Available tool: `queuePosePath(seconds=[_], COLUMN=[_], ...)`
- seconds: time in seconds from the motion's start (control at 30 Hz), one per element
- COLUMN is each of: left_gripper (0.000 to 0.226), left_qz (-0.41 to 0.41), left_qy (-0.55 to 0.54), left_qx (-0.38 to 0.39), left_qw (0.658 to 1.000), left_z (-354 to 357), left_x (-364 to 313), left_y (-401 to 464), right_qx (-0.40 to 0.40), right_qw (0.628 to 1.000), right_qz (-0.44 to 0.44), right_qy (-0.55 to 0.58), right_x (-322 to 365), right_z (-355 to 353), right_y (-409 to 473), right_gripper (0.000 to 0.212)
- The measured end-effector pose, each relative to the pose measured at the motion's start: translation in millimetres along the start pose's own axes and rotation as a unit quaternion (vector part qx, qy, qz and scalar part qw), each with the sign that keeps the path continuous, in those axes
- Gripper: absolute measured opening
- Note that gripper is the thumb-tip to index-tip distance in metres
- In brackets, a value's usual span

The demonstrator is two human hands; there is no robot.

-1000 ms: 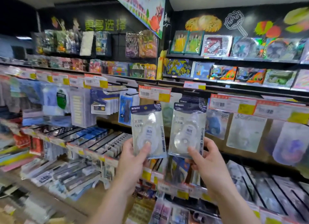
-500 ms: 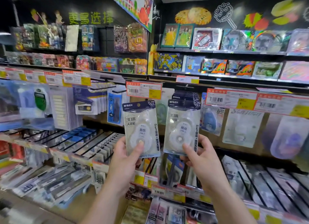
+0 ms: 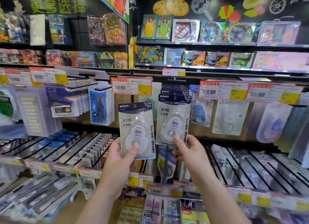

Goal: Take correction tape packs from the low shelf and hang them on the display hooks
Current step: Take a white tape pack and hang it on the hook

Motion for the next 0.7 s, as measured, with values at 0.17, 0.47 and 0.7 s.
queuePosePath(seconds=[0.17,0.47,0.7], left_gripper=[0.041,0.037,0.039], left_qz=[0.007,0.013,0.005], left_qy=[0.009,0.008,0.001], left_qx=[-0.007,0.000,0.007], left_qw=[1.000,1.000,1.000], left_z=[-4.2,0.0,6.0], left_x=[0.2,0.0,3.4], left_y=[3.7,8.8,10.9], right_qx=[-0.015,-0.022,-0.021], right_qw=[1.000,1.000,1.000], right_qz=[0.000,-0.003,0.008], right_qy=[0.003,-0.011,-0.001], right_x=[-4.6,-10.2,-17.2], right_z=[1.0,-0.4,-1.4], right_y=[5.6,19.8,31.1], right_gripper=[0.018,0.019,0.017])
Point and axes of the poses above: each hand's wrist, its own y-axis towards the middle knuckle, its own z-axis out of the palm, x = y × z, the point moved 8 cm from there along y, towards the middle knuckle, and after that the axes turned 14 degrees about -z, right-handed, at the moved point
